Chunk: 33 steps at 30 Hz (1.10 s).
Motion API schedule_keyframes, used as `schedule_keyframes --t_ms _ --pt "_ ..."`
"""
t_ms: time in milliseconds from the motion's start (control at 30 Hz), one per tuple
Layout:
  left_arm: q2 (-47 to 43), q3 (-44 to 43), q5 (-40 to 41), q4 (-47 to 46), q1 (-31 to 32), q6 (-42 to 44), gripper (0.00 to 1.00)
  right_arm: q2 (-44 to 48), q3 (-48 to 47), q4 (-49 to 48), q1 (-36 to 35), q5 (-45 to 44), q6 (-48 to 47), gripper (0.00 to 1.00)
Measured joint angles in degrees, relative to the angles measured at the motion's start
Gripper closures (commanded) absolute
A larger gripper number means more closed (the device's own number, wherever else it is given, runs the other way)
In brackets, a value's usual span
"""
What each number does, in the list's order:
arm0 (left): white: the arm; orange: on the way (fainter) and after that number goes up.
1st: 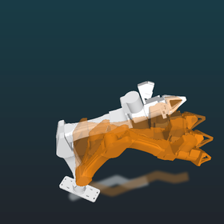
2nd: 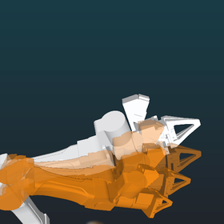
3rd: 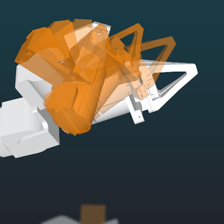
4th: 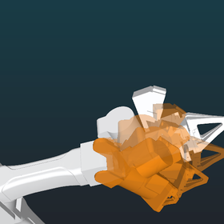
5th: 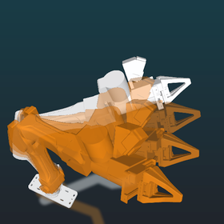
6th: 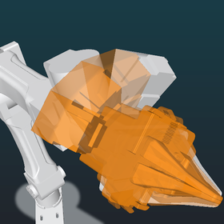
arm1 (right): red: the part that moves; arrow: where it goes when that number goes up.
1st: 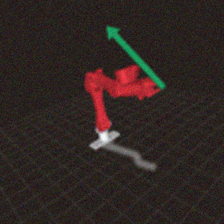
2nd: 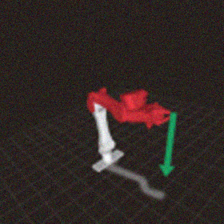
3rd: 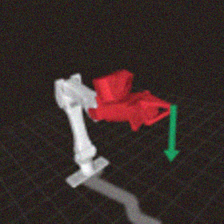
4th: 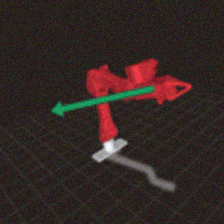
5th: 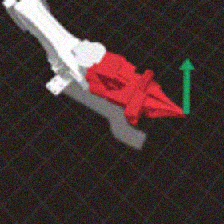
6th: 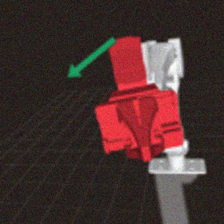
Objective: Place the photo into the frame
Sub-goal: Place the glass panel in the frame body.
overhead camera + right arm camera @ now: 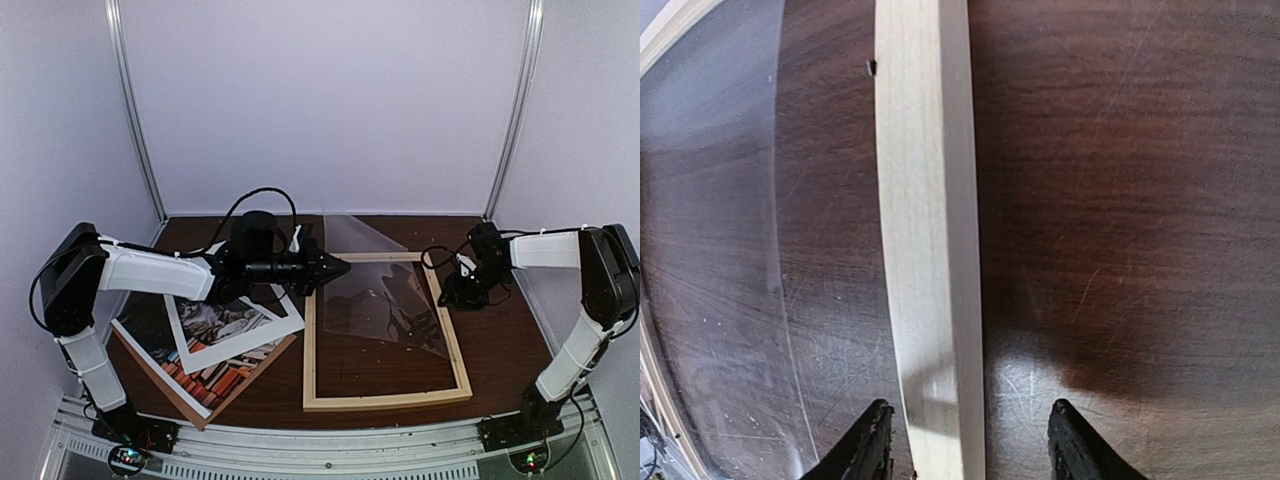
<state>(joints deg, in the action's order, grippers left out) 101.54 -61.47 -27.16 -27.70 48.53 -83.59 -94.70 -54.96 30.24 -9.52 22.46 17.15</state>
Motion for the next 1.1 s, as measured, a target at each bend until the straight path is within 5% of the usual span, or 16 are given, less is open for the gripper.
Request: schedule_keyframes --t_ms 600,867,1100 --pt "-7.1 -0.9 1.6 13.5 0.0 12.9 1.00 0.0 4.6 -7.2 -5.2 1.6 5.8 0.56" --pt "-8.0 -2.0 2.2 16.0 0.0 16.0 1.00 1.5 5.0 -7.8 -5.9 0.6 7.4 0.40" --pt "-6.8 -5.9 1.3 15.8 0.8 16.5 1.00 6.2 4.4 -4.9 -1.6 -1.6 6.3 0.37"
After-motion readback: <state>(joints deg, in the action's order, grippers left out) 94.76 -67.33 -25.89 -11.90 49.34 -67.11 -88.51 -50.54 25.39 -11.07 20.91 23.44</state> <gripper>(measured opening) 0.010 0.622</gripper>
